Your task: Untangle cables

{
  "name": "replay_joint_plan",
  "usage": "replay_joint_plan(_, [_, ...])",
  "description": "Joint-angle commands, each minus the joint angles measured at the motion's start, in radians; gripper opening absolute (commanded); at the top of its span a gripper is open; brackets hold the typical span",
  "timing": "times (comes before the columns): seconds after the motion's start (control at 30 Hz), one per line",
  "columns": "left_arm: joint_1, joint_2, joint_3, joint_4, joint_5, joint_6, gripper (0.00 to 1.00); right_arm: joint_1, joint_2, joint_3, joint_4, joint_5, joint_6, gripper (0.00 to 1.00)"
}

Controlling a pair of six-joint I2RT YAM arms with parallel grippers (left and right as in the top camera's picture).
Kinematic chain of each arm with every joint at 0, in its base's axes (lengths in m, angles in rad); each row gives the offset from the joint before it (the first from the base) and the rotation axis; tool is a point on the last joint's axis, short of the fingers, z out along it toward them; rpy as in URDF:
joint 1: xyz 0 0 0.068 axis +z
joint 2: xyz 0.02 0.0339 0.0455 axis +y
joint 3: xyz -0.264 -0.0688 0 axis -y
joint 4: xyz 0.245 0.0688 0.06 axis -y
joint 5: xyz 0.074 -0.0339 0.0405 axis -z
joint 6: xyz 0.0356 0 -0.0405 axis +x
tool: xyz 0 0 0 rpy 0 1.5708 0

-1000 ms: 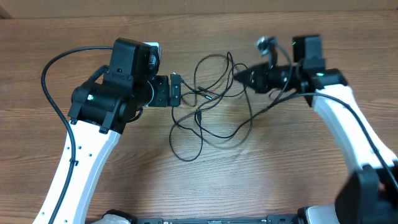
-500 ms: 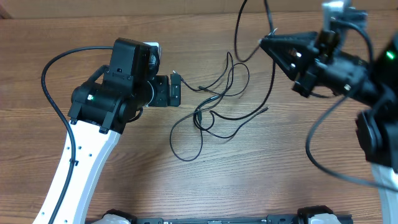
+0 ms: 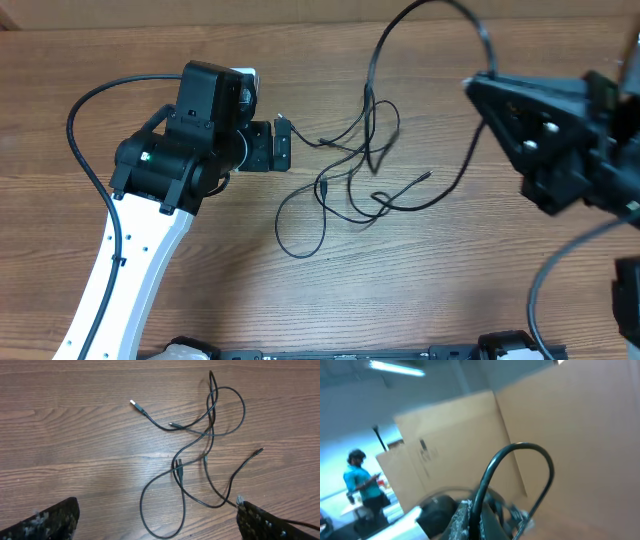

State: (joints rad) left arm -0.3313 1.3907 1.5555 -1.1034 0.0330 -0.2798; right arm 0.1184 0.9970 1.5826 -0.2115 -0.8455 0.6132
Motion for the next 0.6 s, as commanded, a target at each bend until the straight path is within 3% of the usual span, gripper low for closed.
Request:
replay_joint_plan(0.0, [0.005,-0.011,0.005,0.0,0.008,-0.005,1.0,-0.001,-0.02,0.048,0.031,0.123,0.109,0.04])
replay_joint_plan(0.27, [0.005,-0.011,0.005,0.0,0.008,-0.005,1.0,-0.001,-0.02,0.074,0.077,0.312,0.235,0.04])
replay_joint_plan(0.57, [0.004,-0.011,0.005,0.0,0.009,-0.005,1.0,-0.001,-0.019,0.075,0.093,0.601,-0.05,0.04])
